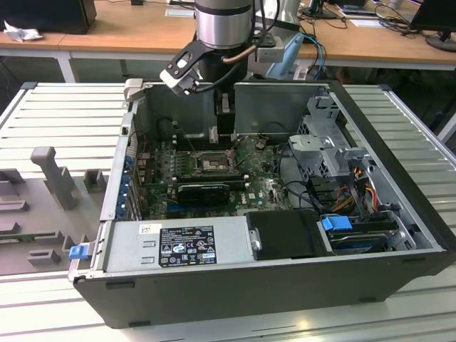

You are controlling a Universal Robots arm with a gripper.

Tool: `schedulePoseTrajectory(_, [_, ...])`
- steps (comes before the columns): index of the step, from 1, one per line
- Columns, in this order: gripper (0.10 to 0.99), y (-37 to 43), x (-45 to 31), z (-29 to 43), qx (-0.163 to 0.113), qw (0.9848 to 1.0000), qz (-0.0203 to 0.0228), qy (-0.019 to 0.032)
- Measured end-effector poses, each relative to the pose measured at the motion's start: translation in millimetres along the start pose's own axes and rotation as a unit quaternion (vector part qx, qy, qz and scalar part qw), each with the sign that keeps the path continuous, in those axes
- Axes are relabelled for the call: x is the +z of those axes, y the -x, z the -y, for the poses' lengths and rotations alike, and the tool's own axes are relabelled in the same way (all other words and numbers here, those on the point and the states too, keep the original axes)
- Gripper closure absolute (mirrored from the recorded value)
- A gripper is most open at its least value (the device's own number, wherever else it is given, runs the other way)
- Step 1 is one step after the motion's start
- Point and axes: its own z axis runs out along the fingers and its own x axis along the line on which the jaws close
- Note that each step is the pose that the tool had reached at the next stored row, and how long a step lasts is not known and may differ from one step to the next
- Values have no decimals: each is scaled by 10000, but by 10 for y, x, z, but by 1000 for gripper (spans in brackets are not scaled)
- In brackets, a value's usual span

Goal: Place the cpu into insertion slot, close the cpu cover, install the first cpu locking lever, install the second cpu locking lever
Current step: 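Place the cpu into insertion slot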

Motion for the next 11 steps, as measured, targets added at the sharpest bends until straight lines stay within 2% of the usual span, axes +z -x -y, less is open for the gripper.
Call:
schedulePoseTrajectory(2, [561,-6,42,7,15,10000,1,1])
schedulePoseTrajectory(5, [561,-13,141,14,-252,9997,-16,-4])
schedulePoseTrajectory(6, [561,-12,172,20,-256,9997,-17,-4])
schedulePoseTrajectory(9, [561,-8,273,97,-257,9997,-16,-4])
schedulePoseTrajectory(11, [561,-11,310,100,-259,9997,15,-4])
